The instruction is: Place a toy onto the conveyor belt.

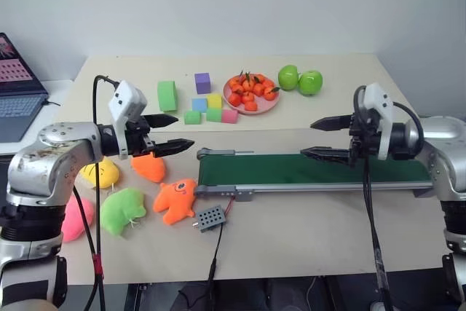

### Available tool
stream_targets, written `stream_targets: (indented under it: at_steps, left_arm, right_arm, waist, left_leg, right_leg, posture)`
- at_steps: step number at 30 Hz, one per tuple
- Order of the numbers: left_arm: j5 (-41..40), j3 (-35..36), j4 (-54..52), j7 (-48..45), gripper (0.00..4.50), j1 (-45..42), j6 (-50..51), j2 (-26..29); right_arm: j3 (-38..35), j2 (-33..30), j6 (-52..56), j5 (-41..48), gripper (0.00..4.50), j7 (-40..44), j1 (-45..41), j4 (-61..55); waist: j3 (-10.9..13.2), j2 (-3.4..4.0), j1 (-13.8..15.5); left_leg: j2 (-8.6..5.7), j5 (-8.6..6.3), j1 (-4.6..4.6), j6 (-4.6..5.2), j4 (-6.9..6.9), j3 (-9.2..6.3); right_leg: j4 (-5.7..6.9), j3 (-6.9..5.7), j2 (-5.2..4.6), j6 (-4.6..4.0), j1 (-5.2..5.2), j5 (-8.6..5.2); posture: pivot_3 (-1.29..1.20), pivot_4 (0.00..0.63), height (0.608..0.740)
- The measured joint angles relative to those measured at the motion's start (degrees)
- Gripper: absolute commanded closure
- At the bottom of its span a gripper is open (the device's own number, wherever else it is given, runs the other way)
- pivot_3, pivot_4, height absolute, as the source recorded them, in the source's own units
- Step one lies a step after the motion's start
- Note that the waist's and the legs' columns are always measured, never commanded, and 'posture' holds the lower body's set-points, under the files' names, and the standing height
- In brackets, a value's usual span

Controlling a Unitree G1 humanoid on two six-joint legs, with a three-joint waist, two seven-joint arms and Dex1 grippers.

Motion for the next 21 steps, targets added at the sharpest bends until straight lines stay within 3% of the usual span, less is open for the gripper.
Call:
stream_targets:
  at_steps: [5, 10, 14, 17, 21]
  left_arm:
    - [-5.4, 14.4, 2.8, 3.7, 0.09, 11.3, 11.5, 2.9]
    - [-11.9, 28.6, 4.2, 8.8, 0.09, 20.2, 23.1, 0.1]
    - [-18.1, 46.0, 9.7, 19.1, 0.09, 17.7, 32.7, -5.5]
    - [-20.1, 55.8, 11.7, 25.3, 0.09, 17.4, 36.1, -6.5]
    - [-22.1, 64.2, 11.7, 29.9, 0.09, 19.4, 39.4, -7.8]
  right_arm:
    - [2.0, 3.2, -2.1, -0.1, 0.0, 3.9, -5.9, 5.6]
    - [4.0, 5.9, -2.7, 0.1, 0.0, 8.4, -9.3, 7.9]
    - [6.4, 7.6, -4.2, -0.5, 0.0, 11.5, -11.8, 11.2]
    - [7.3, 8.7, -4.7, -1.0, 0.0, 13.3, -13.6, 13.4]
    - [8.8, 9.4, -6.2, -2.3, 0.0, 15.8, -15.1, 16.2]
  waist:
    - [0.0, 0.02, -1.5]
    - [0.0, 0.02, -1.1]
    - [0.0, -0.03, -0.5]
    - [0.0, -0.04, -0.8]
    - [0.0, -0.04, -1.1]
  left_leg:
    - [0.09, 0.0, 0.18, 0.0, -0.22, 0.07]
    - [0.13, 0.0, 0.21, -0.01, -0.21, 0.06]
    - [0.12, 0.0, 0.22, -0.03, -0.16, -0.03]
    - [0.09, 0.0, 0.21, -0.03, -0.19, -0.02]
    - [0.11, -0.01, 0.23, -0.05, -0.2, -0.02]
  right_leg:
    - [0.03, -0.01, 0.01, -0.03, -0.06, 0.02]
    - [0.03, -0.01, 0.02, -0.04, -0.03, 0.03]
    - [0.03, -0.08, -0.01, -0.05, -0.01, 0.03]
    - [0.04, -0.05, -0.05, -0.06, -0.03, 0.04]
    - [0.06, -0.05, -0.04, -0.07, -0.03, 0.04]
  posture:
    - [0.0, 0.15, 0.74]
    - [0.0, 0.15, 0.74]
    - [0.0, 0.15, 0.74]
    - [0.0, 0.15, 0.74]
    - [0.0, 0.15, 0.74]
